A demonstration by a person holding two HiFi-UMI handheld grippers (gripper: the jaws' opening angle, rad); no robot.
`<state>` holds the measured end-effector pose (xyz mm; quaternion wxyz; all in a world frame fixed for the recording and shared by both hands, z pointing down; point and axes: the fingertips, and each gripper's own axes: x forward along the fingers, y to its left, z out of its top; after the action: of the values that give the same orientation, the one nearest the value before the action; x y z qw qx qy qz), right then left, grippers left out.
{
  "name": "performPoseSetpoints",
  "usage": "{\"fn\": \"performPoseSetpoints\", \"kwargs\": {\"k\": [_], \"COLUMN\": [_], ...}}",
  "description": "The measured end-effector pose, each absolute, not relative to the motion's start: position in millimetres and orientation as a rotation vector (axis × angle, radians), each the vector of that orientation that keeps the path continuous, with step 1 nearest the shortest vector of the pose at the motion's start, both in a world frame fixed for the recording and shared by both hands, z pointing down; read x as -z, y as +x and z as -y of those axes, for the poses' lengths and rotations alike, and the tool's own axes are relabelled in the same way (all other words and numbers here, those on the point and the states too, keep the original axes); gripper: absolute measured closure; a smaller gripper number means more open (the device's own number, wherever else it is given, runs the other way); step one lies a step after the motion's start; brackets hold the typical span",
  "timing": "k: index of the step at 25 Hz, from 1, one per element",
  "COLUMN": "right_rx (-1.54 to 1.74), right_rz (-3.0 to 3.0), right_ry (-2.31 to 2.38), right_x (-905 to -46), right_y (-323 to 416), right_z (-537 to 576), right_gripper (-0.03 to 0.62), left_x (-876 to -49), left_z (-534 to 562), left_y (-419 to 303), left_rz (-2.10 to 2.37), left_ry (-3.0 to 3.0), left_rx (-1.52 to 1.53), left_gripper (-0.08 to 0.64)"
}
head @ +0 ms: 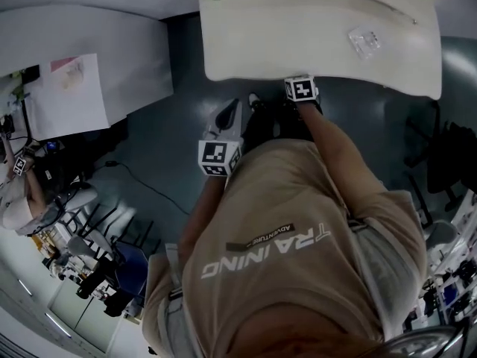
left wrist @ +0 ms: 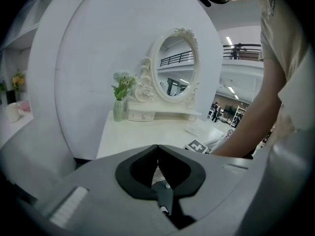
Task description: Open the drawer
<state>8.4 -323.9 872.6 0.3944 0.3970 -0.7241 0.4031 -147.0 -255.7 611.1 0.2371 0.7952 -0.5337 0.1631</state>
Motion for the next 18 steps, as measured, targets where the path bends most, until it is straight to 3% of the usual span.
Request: {"fn": "performPoseSetpoints", "kwargs": {"k": [18], "right_rx": [-1.013], "right_rz": [1.891], "right_ry": [0.892], "right_x": [-871.6], "right_y": [17.8], "right_z": [275.1], "right_gripper": [0.454], "left_x": [-600.6], "left_z": [263.9], "left_y": [-105.4], "left_rz": [1.490], "left_ry": [2.169], "left_rx": [-0.432], "left_gripper": [0.552]}}
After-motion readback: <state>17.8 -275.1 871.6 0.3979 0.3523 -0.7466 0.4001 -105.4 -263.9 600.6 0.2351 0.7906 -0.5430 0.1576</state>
